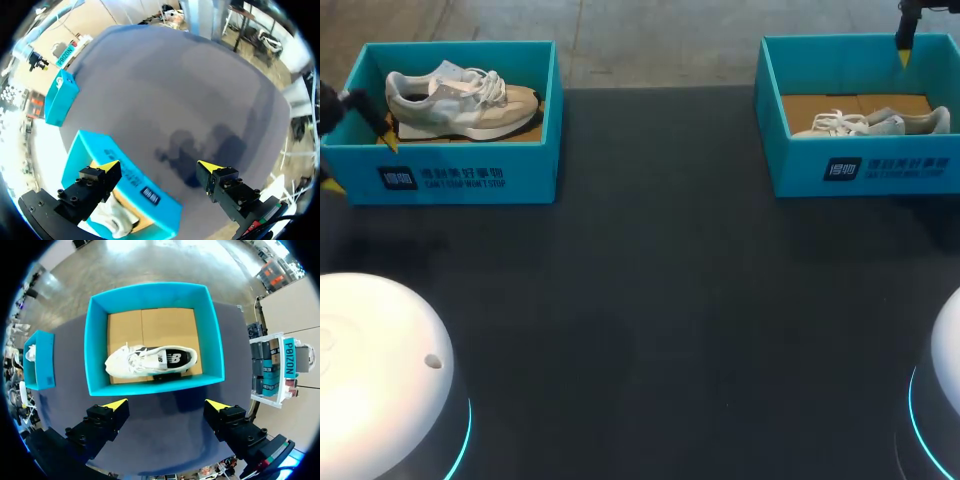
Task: Take the shoe out of the shoebox, open the shoe tongue, remove and reinsert the insole, then place the shoe into the shoebox
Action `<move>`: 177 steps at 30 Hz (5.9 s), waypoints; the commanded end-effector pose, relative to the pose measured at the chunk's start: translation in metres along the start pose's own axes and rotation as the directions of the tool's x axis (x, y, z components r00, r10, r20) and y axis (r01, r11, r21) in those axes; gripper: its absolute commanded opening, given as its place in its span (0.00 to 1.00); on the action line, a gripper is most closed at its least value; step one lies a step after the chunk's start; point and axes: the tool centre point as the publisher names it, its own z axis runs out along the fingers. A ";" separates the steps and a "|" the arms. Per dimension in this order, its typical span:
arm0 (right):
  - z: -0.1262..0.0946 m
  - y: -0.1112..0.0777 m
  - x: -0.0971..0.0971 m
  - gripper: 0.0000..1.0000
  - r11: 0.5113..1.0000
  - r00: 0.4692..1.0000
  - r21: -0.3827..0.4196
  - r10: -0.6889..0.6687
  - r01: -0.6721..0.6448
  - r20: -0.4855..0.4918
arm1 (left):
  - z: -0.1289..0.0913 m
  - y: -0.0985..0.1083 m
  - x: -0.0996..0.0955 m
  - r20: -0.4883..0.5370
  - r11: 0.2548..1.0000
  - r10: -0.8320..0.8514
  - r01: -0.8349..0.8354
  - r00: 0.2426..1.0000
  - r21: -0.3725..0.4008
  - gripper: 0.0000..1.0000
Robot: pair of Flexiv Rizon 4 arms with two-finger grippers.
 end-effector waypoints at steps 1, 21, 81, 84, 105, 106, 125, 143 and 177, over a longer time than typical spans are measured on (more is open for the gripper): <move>0.000 -0.001 0.000 1.00 1.000 1.000 -0.001 0.000 0.000 0.001 | -0.010 0.034 -0.015 -0.100 0.999 0.051 -0.049 0.994 0.022 1.00; 0.000 -0.001 0.000 1.00 1.000 1.000 -0.001 0.000 0.000 0.001 | -0.018 0.068 -0.037 -0.116 1.000 0.017 -0.017 0.993 -0.001 1.00; 0.000 -0.001 0.000 1.00 1.000 1.000 -0.001 0.000 0.000 0.001 | 0.049 0.295 -0.135 -0.308 0.812 0.532 -0.578 0.789 -0.078 1.00; 0.000 -0.001 0.000 1.00 1.000 1.000 -0.001 0.000 0.000 0.001 | 0.055 0.299 -0.137 -0.317 0.810 0.533 -0.581 0.784 -0.075 1.00; 0.000 -0.001 0.000 1.00 1.000 1.000 -0.001 0.000 0.000 0.001 | 0.087 0.311 -0.136 -0.383 0.812 0.520 -0.582 0.764 -0.057 0.99; 0.000 -0.001 0.000 1.00 1.000 1.000 -0.001 0.000 0.000 0.001 | 0.088 0.312 -0.136 -0.384 0.811 0.521 -0.582 0.763 -0.056 0.98; 0.000 -0.001 0.000 1.00 1.000 1.000 -0.001 0.000 0.000 0.001 | 0.113 0.316 -0.121 -0.415 0.819 0.504 -0.572 0.758 -0.050 0.91; 0.000 -0.001 0.000 1.00 1.000 1.000 -0.001 0.000 0.000 0.001 | 0.123 0.325 -0.120 -0.398 0.835 0.487 -0.548 0.778 -0.050 0.85; 0.000 -0.001 0.000 1.00 1.000 1.000 -0.001 0.000 0.000 0.001 | 0.120 0.322 -0.112 -0.364 0.834 0.496 -0.549 0.789 -0.054 0.00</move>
